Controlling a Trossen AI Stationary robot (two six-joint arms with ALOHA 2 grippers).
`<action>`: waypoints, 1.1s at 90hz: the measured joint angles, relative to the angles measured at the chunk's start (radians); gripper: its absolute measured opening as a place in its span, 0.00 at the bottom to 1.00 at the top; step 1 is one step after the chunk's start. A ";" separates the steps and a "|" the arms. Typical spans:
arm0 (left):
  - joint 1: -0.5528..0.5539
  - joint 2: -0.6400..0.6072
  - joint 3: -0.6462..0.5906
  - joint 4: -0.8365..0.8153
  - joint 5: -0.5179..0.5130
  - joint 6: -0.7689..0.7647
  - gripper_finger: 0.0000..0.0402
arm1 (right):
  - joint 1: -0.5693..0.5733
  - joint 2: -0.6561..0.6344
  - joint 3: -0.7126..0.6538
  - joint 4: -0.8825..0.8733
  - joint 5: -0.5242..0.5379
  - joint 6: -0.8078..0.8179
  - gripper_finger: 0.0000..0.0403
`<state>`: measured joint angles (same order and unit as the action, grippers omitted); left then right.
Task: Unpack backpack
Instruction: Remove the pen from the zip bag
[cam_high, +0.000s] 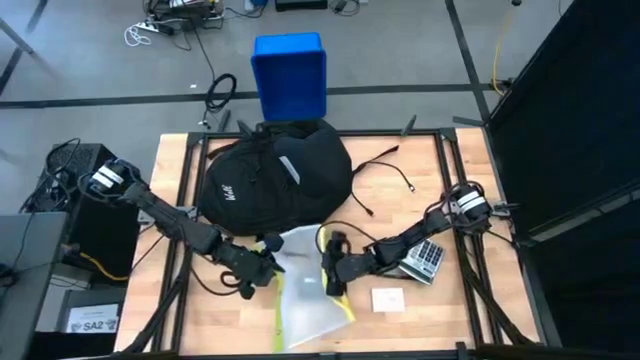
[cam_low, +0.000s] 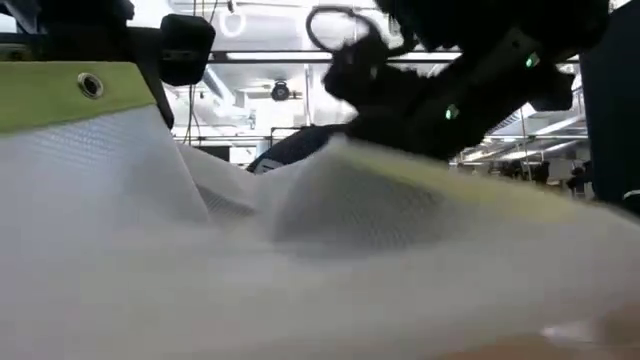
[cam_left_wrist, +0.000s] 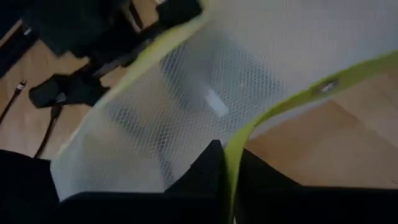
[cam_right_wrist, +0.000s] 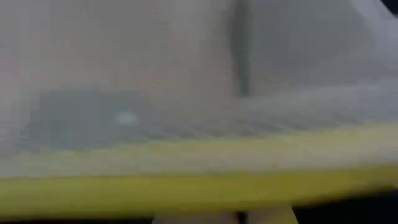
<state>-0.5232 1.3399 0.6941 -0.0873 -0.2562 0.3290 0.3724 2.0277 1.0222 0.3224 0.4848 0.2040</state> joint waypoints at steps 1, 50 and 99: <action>0.000 0.000 0.000 0.002 0.000 0.000 0.00 | -0.003 0.000 0.000 -0.006 0.001 0.001 0.63; 0.000 0.001 0.000 0.015 0.000 -0.015 0.00 | -0.045 -0.027 0.000 -0.107 -0.142 0.013 0.04; -0.001 0.001 -0.149 0.143 -0.021 -0.111 0.00 | 0.069 -0.376 0.000 -0.849 -0.031 0.340 0.00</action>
<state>-0.5243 1.3407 0.5455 0.0560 -0.2771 0.2182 0.4412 1.6513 1.0218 -0.5268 0.4541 0.5436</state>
